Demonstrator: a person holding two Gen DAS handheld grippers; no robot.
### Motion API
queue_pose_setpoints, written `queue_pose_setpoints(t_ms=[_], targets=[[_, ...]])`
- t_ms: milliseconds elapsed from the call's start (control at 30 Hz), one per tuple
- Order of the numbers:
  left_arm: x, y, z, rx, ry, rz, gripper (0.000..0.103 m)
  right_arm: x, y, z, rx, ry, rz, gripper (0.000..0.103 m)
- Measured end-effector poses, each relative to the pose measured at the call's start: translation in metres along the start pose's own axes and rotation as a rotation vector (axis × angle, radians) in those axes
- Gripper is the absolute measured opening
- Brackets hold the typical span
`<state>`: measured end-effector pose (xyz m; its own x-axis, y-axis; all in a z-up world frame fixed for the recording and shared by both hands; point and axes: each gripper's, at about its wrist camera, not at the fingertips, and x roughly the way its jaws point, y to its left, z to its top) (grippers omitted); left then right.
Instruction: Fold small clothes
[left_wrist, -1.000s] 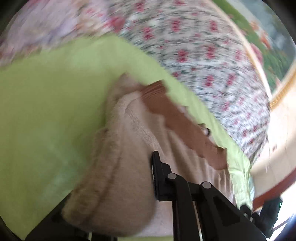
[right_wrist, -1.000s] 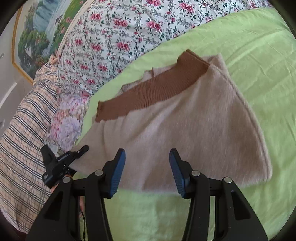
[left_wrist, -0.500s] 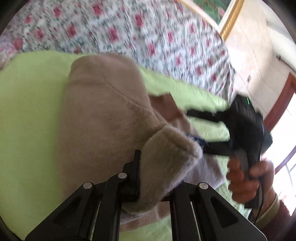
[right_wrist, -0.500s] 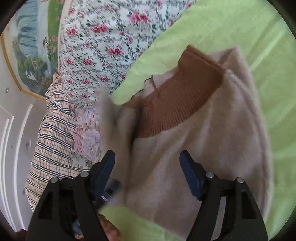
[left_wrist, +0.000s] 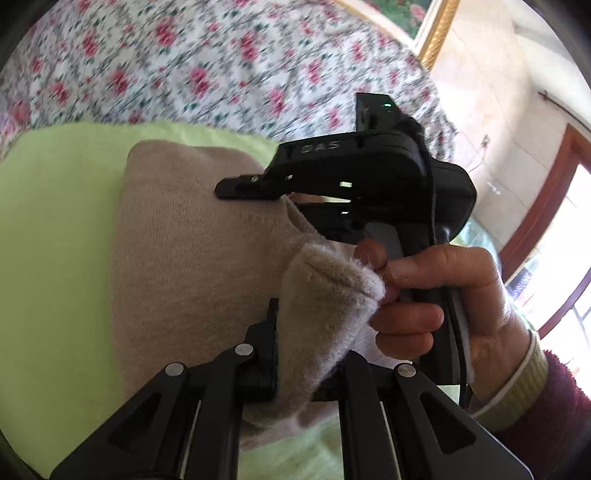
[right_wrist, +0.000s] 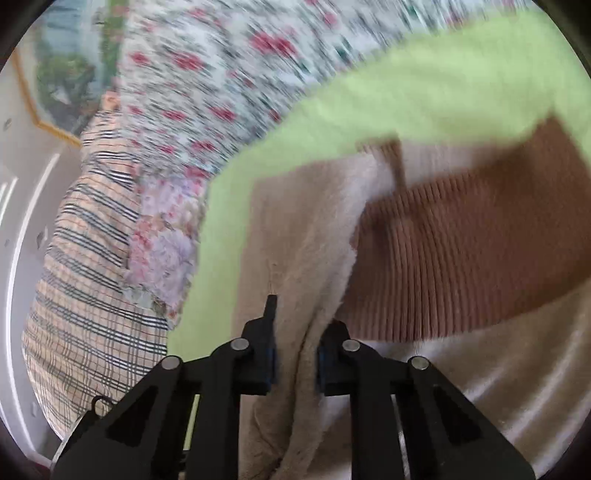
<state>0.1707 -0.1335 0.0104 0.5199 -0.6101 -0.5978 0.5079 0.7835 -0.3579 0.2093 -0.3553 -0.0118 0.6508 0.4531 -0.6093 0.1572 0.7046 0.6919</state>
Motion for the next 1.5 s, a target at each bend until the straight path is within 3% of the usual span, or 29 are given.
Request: queue_pose_setpoints(t_ms=[200, 367, 467, 667, 800, 933, 967, 1000, 1100, 1300, 1500], targets=[[0.033, -0.055, 0.011, 0.025, 0.039, -0.120, 0.008, -0.068, -0.026, -0.001, -0.047, -0.049, -0.124, 0.017], [0.087, -0.085, -0.006, 0.033, 0.146, -0.146, 0.008, -0.083, -0.076, -0.014, -0.001, -0.007, -0.268, 0.017], [0.098, -0.099, -0.012, 0.058, 0.156, -0.138, 0.008, -0.091, -0.084, -0.017, -0.010, -0.028, -0.276, 0.017], [0.116, -0.098, -0.019, 0.051, 0.207, -0.145, 0.011, -0.087, -0.095, -0.022, -0.041, -0.024, -0.356, 0.017], [0.104, -0.093, -0.019, 0.044, 0.233, -0.177, 0.024, -0.094, -0.096, -0.026, -0.032, -0.064, -0.377, 0.020], [0.069, -0.080, -0.025, 0.030, 0.238, -0.208, 0.040, -0.103, -0.095, -0.034, 0.001, -0.073, -0.390, 0.029], [0.056, -0.074, -0.026, 0.023, 0.231, -0.200, 0.052, -0.107, -0.095, -0.038, 0.011, -0.080, -0.391, 0.031], [0.045, -0.066, -0.026, 0.007, 0.222, -0.192, 0.061, -0.109, -0.094, -0.040, 0.017, -0.085, -0.390, 0.038], [0.021, -0.043, -0.022, -0.040, 0.199, -0.168, 0.068, -0.116, -0.093, -0.049, 0.030, -0.092, -0.408, 0.071], [0.017, 0.020, 0.008, -0.165, 0.176, -0.092, 0.075, -0.120, -0.102, -0.061, 0.063, -0.067, -0.350, 0.073], [0.067, 0.066, 0.033, -0.285, 0.267, -0.148, 0.080, -0.118, -0.112, -0.058, 0.112, -0.065, -0.283, 0.073]])
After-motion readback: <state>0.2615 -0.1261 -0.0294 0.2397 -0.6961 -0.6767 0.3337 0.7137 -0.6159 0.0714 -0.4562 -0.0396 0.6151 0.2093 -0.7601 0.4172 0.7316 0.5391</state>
